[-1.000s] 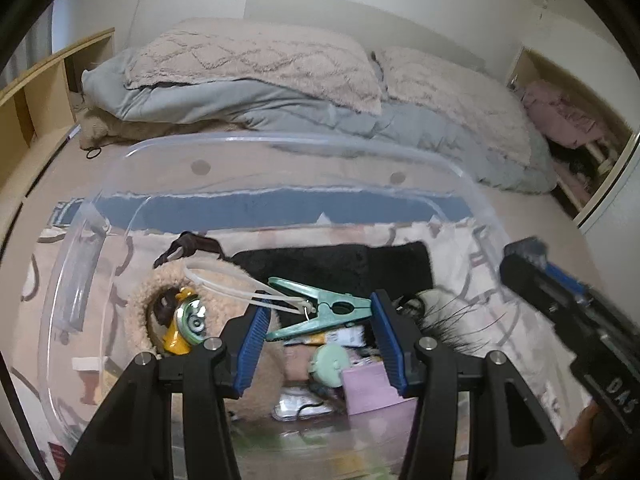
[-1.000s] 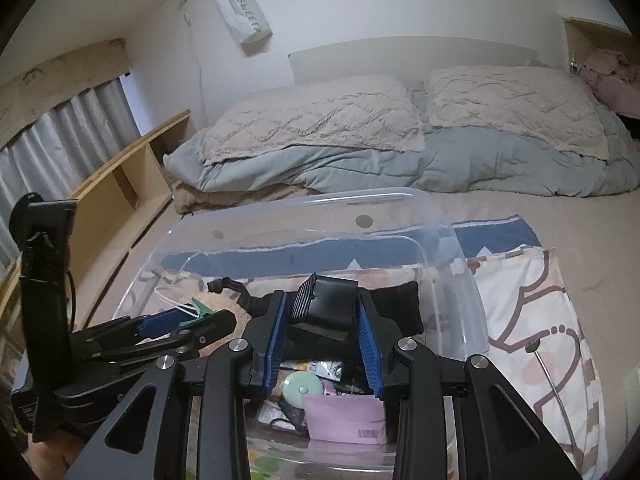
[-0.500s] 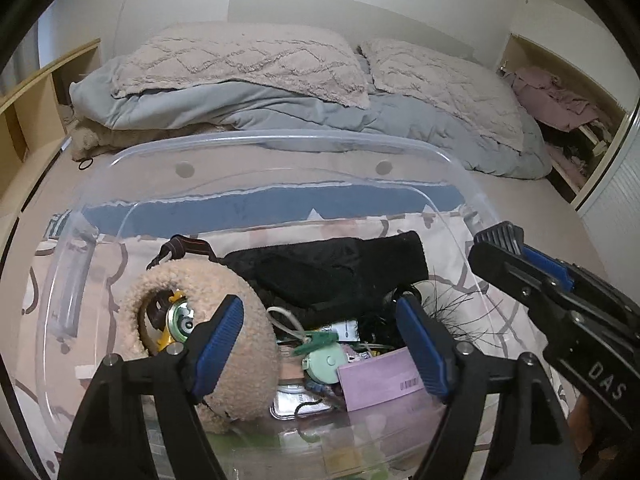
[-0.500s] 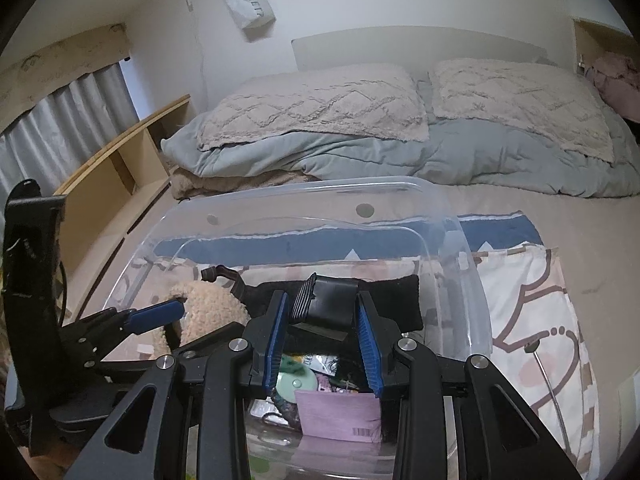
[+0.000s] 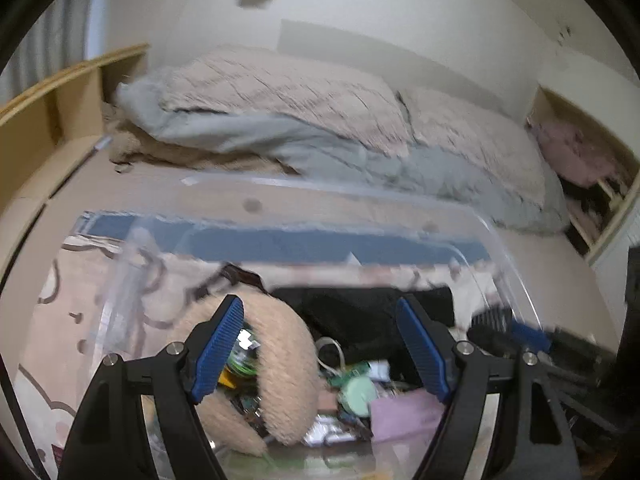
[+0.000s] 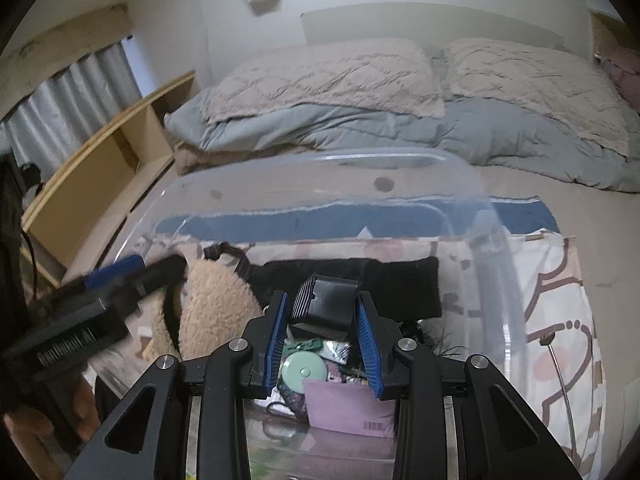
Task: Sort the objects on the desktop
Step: 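Open the left tool to drop the green peg into the box, then open the right tool to release the black object into the box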
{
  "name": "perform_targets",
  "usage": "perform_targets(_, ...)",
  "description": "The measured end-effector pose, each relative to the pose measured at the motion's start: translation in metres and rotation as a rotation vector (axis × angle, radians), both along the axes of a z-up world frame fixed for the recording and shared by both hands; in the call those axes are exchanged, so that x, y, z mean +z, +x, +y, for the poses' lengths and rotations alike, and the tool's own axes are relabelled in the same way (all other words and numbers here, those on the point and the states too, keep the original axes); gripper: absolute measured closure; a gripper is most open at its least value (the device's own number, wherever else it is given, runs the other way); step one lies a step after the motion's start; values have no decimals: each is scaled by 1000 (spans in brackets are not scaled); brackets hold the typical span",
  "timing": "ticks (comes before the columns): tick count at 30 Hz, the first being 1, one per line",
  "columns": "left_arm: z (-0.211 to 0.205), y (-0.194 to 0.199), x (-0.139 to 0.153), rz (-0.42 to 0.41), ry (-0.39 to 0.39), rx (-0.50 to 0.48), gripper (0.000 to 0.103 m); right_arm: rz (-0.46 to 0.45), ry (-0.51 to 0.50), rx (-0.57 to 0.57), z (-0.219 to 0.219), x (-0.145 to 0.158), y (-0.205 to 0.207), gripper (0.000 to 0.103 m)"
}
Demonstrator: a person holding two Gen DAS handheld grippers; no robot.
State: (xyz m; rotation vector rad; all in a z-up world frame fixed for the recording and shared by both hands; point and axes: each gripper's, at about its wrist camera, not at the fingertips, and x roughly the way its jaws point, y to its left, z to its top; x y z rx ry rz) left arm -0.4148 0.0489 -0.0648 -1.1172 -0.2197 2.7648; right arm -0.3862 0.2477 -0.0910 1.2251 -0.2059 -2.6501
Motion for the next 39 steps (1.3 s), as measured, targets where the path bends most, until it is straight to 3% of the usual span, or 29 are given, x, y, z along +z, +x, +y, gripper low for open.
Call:
perform_targets(5,-22,-1,10,38,49,50,24,-43,21,69,-16,-6,-4,69)
perform_targets(10,-28,-4,11,39,47,59,24,-88,18,104,-28,-15,-8,69)
perform_targets(16,-23,-8,4,24,42,35,24,-104,71,22,-24,-20,-14,68)
perform_targets(18,-19,-8,2,20,41,24,24,-107,62,2,-17,-19,-16,57)
perform_targets(19,-17,-7,1,19,39,19,24,-110,52,-5,-14,-19,-16,31)
perform_targets(20,-14,-6,1,19,33,12,24,-108,45,-9,-12,-19,-15,17)
perform_targets(39,-12,18,16,46,-4,8,24,-32,37,-40,-6,5,6,16)
